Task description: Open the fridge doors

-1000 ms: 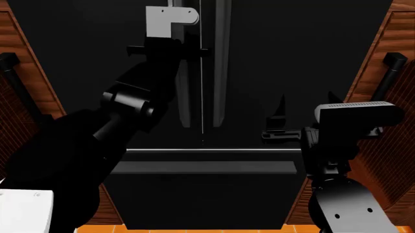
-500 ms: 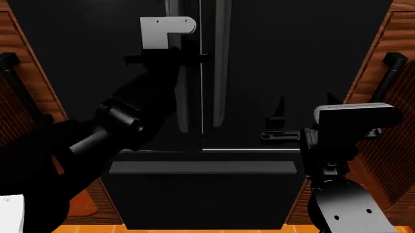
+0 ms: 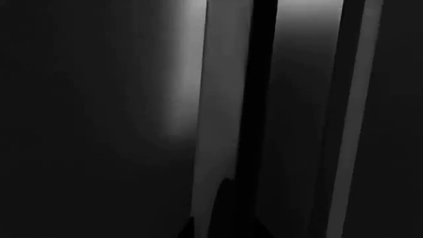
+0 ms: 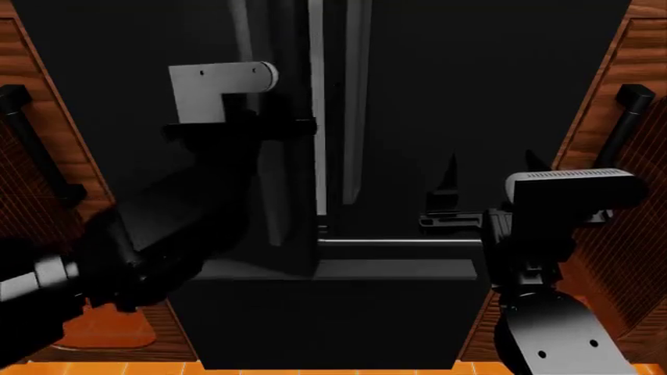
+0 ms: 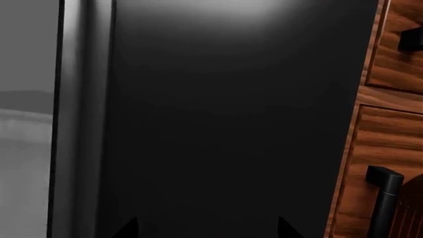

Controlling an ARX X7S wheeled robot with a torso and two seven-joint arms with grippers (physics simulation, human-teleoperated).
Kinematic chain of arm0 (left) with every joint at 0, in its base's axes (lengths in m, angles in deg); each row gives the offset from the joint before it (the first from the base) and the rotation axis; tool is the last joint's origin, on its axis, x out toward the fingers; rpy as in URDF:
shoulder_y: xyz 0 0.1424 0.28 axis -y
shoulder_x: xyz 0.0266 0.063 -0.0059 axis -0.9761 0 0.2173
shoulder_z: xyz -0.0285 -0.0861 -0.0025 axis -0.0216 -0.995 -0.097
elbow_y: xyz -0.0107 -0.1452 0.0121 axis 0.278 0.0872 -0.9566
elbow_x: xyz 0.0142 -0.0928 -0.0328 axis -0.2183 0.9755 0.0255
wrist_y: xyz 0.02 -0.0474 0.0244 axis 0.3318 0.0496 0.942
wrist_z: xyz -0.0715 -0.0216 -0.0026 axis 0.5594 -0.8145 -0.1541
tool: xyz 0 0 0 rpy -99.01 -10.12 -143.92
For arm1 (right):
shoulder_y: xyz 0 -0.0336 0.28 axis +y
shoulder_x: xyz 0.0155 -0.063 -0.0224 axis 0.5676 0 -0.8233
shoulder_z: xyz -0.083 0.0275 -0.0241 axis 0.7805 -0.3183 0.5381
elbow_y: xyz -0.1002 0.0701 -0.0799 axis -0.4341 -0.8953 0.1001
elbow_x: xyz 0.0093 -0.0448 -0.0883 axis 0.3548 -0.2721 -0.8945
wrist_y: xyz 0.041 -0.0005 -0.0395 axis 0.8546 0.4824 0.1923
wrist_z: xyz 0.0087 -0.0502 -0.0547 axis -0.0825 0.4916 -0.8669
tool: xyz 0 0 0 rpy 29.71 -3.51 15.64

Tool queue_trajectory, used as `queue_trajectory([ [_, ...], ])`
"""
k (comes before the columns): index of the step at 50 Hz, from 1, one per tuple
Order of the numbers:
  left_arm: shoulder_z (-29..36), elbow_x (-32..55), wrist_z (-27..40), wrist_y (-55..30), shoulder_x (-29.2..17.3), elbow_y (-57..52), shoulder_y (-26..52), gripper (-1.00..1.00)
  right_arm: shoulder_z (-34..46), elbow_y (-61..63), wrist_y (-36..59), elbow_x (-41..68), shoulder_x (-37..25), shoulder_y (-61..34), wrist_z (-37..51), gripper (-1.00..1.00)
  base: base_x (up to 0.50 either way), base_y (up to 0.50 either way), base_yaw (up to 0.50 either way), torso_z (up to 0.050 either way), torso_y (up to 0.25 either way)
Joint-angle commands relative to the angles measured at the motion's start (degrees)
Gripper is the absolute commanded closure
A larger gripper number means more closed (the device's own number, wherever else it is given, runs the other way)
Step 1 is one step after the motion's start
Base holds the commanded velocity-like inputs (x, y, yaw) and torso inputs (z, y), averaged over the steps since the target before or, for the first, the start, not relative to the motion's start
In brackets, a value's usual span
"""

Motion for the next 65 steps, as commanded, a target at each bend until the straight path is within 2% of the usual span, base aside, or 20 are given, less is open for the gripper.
queue_trajectory([
  [1,-3.8,-1.2,5.6,3.5,-9.6,-11.5,0.0,1.00,-1.3,0.8,0.2,0.0,1.0,0.5,-1.4,-1.00,0.00,0.00,0.00,0.000,0.000],
  [8,-3.6,-3.9,7.6,4.8,-15.5,-19.8,-0.6,1.00,-1.1,1.0,0.4,0.2,1.0,0.4,-1.2,-1.00,0.00,0.00,0.00,0.000,0.000],
  [26,-3.5,-9.0,6.5,10.7,-27.7,-28.3,-5.2,1.00,-0.5,0.4,-0.3,0.5,0.7,0.3,-0.8,-1.00,0.00,0.00,0.00,0.000,0.001],
  [37,-3.9,-10.7,8.0,13.0,-31.8,-31.4,-6.8,1.00,-0.5,0.7,-0.2,0.9,0.3,0.4,-0.6,-1.00,0.00,0.00,0.00,0.000,0.000],
  [38,-4.1,-11.3,8.6,13.8,-33.2,-32.2,-7.3,1.00,-0.7,0.5,-0.7,1.0,0.3,0.8,-0.7,-1.00,0.00,0.00,0.00,0.000,0.000],
  [41,-4.2,-11.4,8.6,13.8,-33.2,-32.3,-7.3,1.00,-0.7,0.4,-0.8,1.1,0.3,0.8,-0.6,-1.00,0.00,0.00,0.00,0.000,0.003],
  [42,-4.5,-11.4,9.0,14.8,-35.8,-33.6,-7.4,1.00,-0.4,0.9,-0.1,1.1,0.3,0.4,-0.6,-1.00,0.00,0.00,0.00,0.000,0.000],
  [44,-4.8,-11.5,9.2,15.4,-37.0,-34.4,-7.4,1.00,-0.3,1.0,0.0,1.1,0.3,0.4,-0.5,-1.00,0.00,0.00,0.00,0.000,0.000],
  [65,-6.6,-9.8,9.8,20.4,-45.4,-36.8,-8.5,1.00,0.1,0.8,-0.1,1.7,0.0,0.2,0.0,-1.00,0.00,0.00,0.01,0.001,0.000],
])
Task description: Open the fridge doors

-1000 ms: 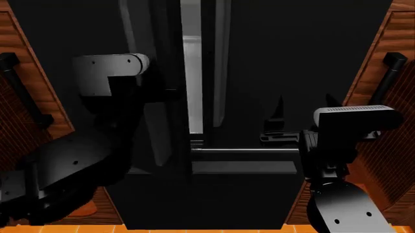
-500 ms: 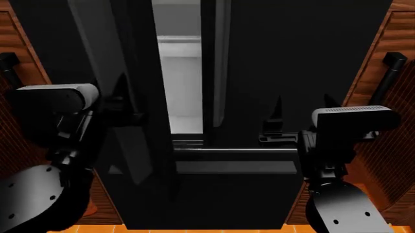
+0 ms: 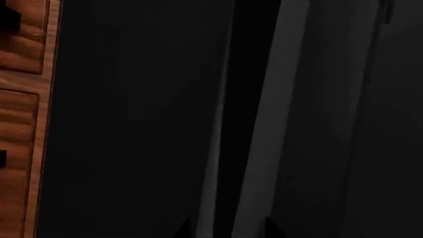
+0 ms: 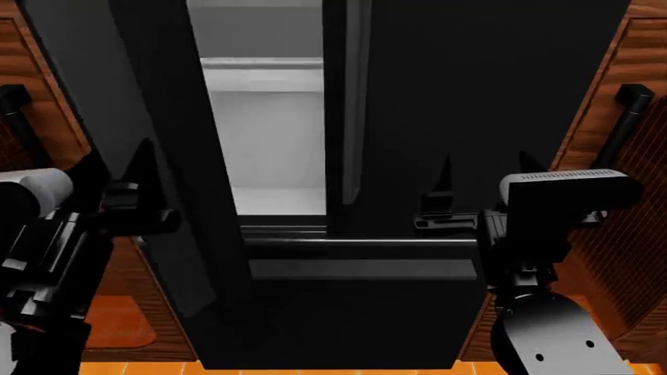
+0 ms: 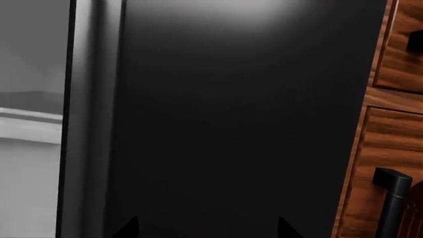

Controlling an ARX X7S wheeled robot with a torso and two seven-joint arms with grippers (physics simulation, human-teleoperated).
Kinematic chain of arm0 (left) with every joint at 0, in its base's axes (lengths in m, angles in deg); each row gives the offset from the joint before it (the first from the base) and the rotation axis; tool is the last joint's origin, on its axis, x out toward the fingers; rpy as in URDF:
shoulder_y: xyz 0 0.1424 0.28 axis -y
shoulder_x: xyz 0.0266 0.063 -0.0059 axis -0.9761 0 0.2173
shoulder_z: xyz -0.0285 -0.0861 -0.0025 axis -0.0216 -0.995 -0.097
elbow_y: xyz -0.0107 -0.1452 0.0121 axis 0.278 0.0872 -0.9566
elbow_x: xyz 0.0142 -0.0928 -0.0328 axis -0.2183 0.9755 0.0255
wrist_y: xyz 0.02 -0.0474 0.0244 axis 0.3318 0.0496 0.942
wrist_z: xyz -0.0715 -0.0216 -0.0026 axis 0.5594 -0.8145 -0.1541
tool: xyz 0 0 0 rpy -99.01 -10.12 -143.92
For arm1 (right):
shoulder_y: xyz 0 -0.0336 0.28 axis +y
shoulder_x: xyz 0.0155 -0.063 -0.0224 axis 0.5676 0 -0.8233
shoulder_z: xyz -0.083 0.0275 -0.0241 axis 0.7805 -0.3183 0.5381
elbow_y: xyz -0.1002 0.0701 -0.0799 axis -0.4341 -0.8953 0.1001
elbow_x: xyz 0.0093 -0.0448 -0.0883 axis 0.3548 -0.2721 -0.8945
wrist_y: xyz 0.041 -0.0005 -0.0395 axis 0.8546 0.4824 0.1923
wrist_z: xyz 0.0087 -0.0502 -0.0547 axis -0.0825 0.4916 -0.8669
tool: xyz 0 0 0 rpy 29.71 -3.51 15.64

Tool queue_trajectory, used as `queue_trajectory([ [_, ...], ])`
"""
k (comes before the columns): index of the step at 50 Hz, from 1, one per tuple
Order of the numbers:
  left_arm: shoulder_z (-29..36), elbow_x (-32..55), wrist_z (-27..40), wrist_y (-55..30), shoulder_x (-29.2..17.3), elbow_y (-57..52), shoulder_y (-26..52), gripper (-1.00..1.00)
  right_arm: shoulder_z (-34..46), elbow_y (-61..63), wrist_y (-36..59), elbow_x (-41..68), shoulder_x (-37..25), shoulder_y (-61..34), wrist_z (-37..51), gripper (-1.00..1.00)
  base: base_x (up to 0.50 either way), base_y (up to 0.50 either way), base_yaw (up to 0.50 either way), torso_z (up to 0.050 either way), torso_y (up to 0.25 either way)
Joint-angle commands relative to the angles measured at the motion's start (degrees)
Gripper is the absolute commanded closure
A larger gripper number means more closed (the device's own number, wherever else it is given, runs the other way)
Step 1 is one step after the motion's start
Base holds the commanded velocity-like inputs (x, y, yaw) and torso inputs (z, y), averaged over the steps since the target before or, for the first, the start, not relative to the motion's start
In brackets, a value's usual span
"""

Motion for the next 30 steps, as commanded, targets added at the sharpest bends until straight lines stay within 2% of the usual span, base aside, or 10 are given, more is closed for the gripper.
queue_trajectory([
  [1,-8.1,6.7,3.9,7.7,-6.1,2.8,3.1,1.00,-1.2,0.7,0.4,-0.1,0.9,0.2,-1.5,-1.00,0.01,0.00,0.00,0.000,0.000],
  [11,-9.0,7.2,6.4,10.5,-10.3,1.3,2.6,1.00,-0.7,0.2,0.4,-0.1,0.7,0.0,-1.3,-1.00,0.00,0.00,0.00,0.001,0.001],
  [18,-9.4,8.4,6.0,10.4,-10.7,1.2,2.8,1.00,-0.7,0.0,0.1,0.1,0.6,0.1,-1.2,-1.00,0.00,0.00,0.01,0.001,0.002],
  [22,-9.5,11.4,2.5,10.3,-10.6,0.3,3.0,1.00,-0.7,0.2,0.0,0.3,0.6,0.3,-1.1,-1.00,0.00,0.00,0.00,0.000,0.000],
  [23,-9.5,10.9,3.7,10.3,-10.5,0.5,2.9,1.00,-0.7,0.2,-0.1,0.3,0.6,0.4,-1.0,-1.00,0.00,0.00,0.01,0.000,0.000],
  [24,-9.3,13.5,0.5,10.2,-10.4,0.1,2.8,1.00,-0.8,0.2,-0.2,0.3,0.5,0.4,-1.0,-1.00,0.00,0.00,0.00,0.000,0.000],
  [26,-9.4,12.8,1.8,10.4,-10.4,0.4,2.7,1.00,-0.8,0.2,-0.2,0.4,0.5,0.4,-0.9,-1.00,0.01,0.00,0.00,0.000,0.000],
  [27,-9.3,14.6,-0.5,11.3,-10.4,-0.2,2.4,1.00,-0.8,0.4,-0.1,0.5,0.5,0.4,-0.9,-1.00,0.00,0.00,0.00,0.000,0.000],
  [28,-9.3,13.8,0.1,10.8,-10.6,-0.5,2.5,-1.00,-0.7,0.3,-0.1,0.4,0.5,0.4,-0.9,-1.00,0.00,0.00,0.00,0.010,0.000],
  [30,-9.4,13.6,-1.1,11.0,-10.7,-1.1,2.5,-1.00,-0.7,0.2,-0.2,0.5,0.5,0.4,-0.9,-1.00,0.00,0.00,0.00,0.000,0.000],
])
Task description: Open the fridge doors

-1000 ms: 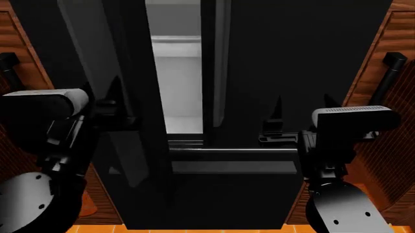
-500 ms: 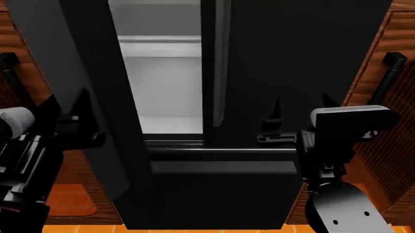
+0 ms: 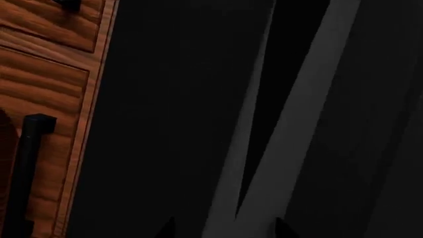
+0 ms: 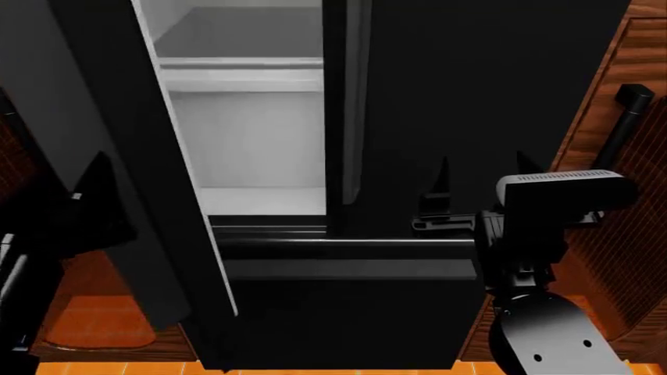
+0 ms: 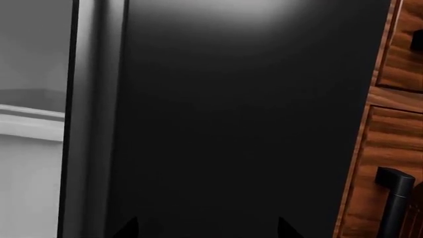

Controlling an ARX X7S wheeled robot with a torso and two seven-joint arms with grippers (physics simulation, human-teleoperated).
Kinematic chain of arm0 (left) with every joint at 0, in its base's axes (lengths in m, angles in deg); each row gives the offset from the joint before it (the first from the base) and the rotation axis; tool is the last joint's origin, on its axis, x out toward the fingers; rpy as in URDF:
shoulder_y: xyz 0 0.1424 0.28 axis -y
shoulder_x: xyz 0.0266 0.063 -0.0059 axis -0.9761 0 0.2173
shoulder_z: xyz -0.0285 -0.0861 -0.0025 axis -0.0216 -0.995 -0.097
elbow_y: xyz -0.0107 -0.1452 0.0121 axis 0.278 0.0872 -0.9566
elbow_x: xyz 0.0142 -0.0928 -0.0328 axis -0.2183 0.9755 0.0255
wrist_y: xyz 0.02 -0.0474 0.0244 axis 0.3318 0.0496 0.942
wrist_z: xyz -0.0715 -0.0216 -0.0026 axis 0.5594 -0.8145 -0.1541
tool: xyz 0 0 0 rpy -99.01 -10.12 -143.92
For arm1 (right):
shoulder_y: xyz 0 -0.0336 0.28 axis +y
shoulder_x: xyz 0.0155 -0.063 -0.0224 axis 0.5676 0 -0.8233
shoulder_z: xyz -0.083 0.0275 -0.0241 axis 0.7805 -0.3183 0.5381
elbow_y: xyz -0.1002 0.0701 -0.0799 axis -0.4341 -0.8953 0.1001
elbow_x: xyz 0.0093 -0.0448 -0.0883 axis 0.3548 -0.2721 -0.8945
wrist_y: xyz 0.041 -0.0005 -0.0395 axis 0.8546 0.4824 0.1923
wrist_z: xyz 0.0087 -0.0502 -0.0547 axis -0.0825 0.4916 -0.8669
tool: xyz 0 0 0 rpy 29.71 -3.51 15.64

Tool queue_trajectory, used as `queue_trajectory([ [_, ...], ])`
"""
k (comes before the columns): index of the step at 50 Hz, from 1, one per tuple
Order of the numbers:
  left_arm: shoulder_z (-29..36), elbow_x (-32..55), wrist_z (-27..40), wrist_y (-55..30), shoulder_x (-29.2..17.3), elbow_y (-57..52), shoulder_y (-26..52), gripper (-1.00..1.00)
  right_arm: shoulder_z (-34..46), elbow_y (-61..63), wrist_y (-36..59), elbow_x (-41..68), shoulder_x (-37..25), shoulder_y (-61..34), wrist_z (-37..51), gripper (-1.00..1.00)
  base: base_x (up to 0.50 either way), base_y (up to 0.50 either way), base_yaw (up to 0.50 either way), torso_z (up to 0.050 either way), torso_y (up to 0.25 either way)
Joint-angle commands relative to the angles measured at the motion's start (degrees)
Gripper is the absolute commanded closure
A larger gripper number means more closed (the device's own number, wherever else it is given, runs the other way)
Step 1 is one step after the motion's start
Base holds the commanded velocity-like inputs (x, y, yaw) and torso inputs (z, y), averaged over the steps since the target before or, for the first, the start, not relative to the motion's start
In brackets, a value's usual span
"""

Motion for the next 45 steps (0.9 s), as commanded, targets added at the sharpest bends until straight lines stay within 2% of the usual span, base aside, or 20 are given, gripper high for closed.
queue_trajectory([
  [1,-7.4,9.1,-1.1,5.9,-1.8,6.0,7.4,-1.00,-1.4,0.5,0.1,0.0,1.0,0.4,-1.5,-1.00,0.00,0.00,0.00,0.000,0.000],
  [19,-7.9,7.5,-8.1,10.9,-5.0,0.5,6.5,-1.00,-1.3,0.8,0.0,0.4,0.7,0.6,-1.1,-1.00,0.00,0.00,0.00,0.001,0.000],
  [32,-9.5,14.1,-22.8,10.3,-7.2,-4.8,8.2,-1.00,-1.0,0.6,-0.2,0.8,0.5,0.5,-0.9,-1.00,0.00,0.00,0.00,0.000,0.000],
  [37,-9.5,15.0,-29.3,12.1,-10.4,-9.1,8.1,-1.00,-1.0,0.5,-0.3,1.0,0.5,0.5,-0.9,-1.00,0.00,0.00,0.00,0.000,0.000],
  [41,-9.6,10.6,-26.4,12.5,-10.7,-12.4,8.0,-1.00,-1.0,0.6,-0.3,1.2,0.4,0.5,-0.9,-1.00,0.00,0.00,0.00,0.000,0.000],
  [45,-10.9,5.2,-20.1,12.1,-10.7,-14.9,9.2,-1.00,-1.0,0.8,0.2,1.3,0.4,0.2,-0.8,-1.00,0.00,0.00,0.00,0.000,0.000],
])
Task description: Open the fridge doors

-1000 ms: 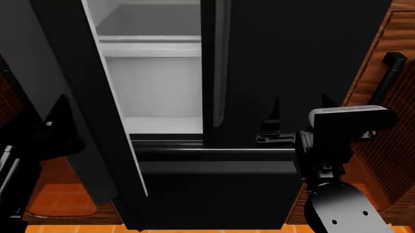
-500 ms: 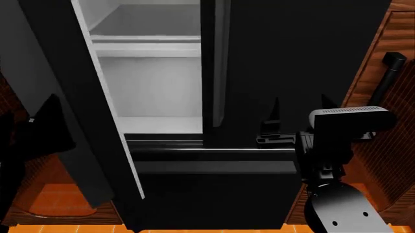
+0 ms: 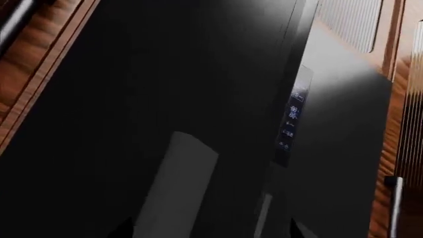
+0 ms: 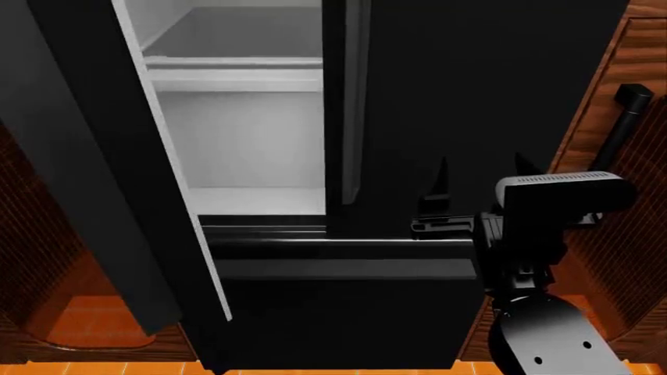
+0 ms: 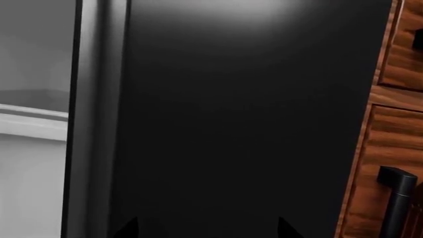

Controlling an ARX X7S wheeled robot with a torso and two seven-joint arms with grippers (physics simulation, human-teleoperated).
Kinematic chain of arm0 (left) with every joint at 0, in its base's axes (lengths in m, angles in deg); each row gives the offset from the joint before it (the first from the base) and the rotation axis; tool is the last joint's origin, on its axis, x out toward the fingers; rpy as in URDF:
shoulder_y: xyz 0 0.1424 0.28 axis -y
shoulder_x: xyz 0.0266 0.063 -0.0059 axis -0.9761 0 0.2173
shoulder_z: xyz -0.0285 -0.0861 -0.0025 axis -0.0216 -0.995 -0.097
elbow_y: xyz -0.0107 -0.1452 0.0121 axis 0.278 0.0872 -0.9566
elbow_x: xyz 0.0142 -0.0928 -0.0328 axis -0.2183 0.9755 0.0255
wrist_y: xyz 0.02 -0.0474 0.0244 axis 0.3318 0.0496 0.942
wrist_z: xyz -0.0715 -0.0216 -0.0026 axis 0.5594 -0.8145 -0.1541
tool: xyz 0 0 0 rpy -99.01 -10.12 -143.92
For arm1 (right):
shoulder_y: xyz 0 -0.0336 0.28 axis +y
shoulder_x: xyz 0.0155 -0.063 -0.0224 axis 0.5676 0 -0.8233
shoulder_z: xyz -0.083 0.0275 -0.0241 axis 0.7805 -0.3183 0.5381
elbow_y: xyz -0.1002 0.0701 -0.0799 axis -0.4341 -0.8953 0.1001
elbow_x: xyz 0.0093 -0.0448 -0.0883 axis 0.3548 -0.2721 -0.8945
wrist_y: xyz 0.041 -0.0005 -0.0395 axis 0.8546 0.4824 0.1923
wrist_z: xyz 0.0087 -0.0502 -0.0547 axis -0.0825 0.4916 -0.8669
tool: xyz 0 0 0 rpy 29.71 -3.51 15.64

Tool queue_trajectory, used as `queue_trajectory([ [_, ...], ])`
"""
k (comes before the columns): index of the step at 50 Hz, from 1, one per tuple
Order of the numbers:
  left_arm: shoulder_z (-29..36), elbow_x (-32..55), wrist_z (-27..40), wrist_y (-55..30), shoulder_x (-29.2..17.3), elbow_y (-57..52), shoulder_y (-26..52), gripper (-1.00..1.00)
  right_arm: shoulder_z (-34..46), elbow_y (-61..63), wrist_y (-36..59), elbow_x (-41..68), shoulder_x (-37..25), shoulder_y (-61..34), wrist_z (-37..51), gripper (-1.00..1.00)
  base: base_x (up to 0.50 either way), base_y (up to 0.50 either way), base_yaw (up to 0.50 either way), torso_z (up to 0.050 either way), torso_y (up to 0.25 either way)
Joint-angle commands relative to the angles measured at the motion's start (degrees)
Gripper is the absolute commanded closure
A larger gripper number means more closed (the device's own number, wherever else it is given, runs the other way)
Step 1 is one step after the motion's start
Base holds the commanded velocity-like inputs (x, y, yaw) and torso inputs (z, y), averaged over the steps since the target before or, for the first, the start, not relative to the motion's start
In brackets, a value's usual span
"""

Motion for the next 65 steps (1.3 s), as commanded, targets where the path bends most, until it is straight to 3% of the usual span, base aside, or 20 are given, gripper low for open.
queue_trajectory([
  [1,-4.2,-7.4,3.2,0.7,-0.6,-6.3,3.1,-1.00,-1.4,0.9,0.8,0.1,1.0,-0.2,-1.6,-1.00,0.00,0.00,0.00,0.000,0.000],
  [9,-7.4,-11.7,11.9,-2.9,-0.6,-11.5,6.0,-1.00,-1.2,1.2,1.0,0.2,0.9,-0.4,-1.3,-1.00,0.00,0.00,0.00,0.000,0.000],
  [23,-5.2,-12.2,4.6,0.7,-0.6,-11.8,3.5,-1.00,-1.5,1.6,0.9,0.7,0.6,-0.1,-1.0,-1.00,0.00,0.00,0.00,0.000,0.000],
  [35,-11.7,-3.5,3.2,-9.4,-0.1,-11.8,9.9,-1.00,-1.3,1.3,0.7,0.8,0.5,-0.1,-0.8,-1.00,0.00,0.00,0.00,0.000,0.000],
  [42,-11.8,-1.8,7.2,-13.3,5.4,-11.5,16.1,-1.00,-1.3,1.2,0.6,1.0,0.4,-0.1,-0.7,-1.00,0.00,0.00,0.00,0.000,0.000],
  [65,-15.1,3.5,12.5,-19.8,22.3,-1.4,23.2,-1.00,-0.7,0.7,0.4,1.5,0.2,-0.5,-0.4,-1.00,0.00,0.00,0.00,0.000,0.000],
])
